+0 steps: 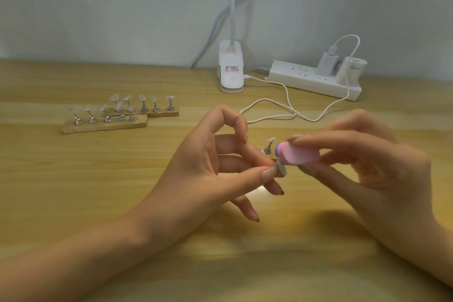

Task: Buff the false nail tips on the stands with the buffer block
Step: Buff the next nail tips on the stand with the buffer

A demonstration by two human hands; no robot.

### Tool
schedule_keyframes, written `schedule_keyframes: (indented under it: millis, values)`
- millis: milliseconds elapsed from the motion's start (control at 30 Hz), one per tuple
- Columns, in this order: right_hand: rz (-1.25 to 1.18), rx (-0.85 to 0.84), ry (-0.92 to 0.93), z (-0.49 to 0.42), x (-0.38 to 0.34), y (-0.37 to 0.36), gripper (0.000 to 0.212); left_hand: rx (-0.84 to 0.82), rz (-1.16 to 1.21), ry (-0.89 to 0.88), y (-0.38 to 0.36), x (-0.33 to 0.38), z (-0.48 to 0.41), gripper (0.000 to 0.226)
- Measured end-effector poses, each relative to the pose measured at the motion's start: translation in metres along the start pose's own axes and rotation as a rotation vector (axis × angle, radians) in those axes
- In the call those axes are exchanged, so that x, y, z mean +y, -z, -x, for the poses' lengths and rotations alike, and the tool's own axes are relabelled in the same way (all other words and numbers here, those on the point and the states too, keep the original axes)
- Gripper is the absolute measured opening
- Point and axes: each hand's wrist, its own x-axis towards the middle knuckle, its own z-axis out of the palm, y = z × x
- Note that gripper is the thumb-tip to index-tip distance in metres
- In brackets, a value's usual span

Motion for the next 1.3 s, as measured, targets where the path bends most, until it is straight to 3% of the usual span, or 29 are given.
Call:
schedule_keyframes:
  millis: [233,1300]
  values:
    - [-0.005,-0.085,0.083,0.0015,-0.0101,-0.0034,0.017,-0.012,0.019,-0.001,0.0006,-0.002,-0.0003,0.04]
    - [0.028,-0.057,0.062,0.0,-0.0093,-0.0015,0.022,-0.052,0.019,0.018,-0.0031,-0.0046,0.0007,0.039]
